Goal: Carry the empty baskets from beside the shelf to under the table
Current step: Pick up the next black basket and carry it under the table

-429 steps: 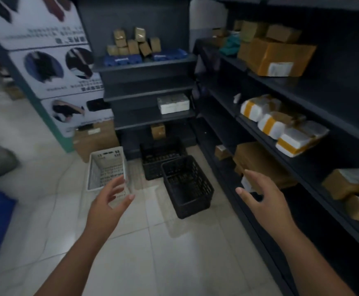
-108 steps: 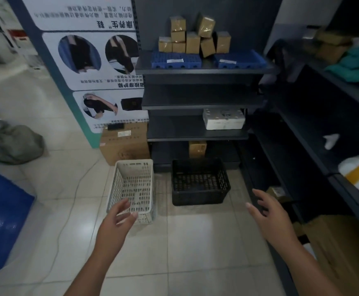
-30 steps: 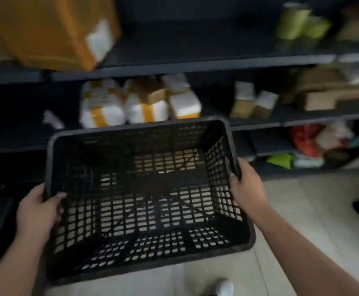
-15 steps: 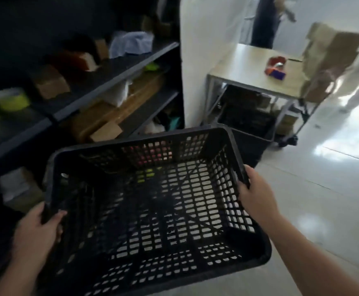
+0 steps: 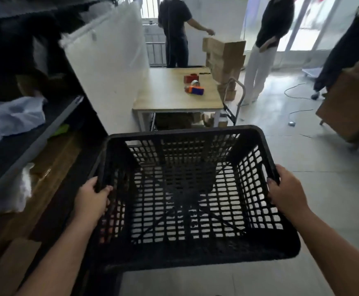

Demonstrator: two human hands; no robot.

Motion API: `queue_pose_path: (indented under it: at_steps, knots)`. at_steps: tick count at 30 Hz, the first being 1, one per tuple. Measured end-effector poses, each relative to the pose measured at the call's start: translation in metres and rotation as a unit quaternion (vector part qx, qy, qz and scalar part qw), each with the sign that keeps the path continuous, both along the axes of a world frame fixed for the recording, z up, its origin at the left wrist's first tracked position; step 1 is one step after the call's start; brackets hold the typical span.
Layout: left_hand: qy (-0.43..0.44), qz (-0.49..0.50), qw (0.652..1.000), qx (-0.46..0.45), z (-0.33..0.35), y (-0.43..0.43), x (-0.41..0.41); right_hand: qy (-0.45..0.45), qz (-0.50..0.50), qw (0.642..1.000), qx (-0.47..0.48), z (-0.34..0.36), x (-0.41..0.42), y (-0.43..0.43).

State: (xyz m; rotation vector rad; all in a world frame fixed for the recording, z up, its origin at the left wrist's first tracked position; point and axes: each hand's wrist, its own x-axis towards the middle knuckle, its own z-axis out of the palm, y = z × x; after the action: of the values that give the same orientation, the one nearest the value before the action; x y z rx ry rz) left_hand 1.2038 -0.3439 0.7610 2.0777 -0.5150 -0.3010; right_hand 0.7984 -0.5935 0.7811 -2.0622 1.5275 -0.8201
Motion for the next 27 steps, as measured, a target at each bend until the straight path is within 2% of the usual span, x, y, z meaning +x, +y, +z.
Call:
queue_pose_path:
  at_steps: [6, 12, 21, 27]
  knots:
    - [0.008, -0.059, 0.998, 0.0, -0.007, -0.16, 0.058, -0.002, -0.045, 0.999, 0.012, -0.026, 0.036, -0.124]
    - [0.038, -0.052, 0.998, 0.013, -0.037, -0.31, 0.126, -0.011, -0.048, 0.998, 0.04, -0.046, 0.097, -0.267]
    - [0.057, -0.028, 0.997, 0.043, -0.085, -0.478, 0.216, 0.048, -0.035, 0.996, 0.071, -0.076, 0.208, -0.451]
    - [0.079, -0.056, 0.992, 0.075, -0.134, -0.57, 0.272, 0.084, -0.052, 0.99, 0.1, -0.124, 0.267, -0.538]
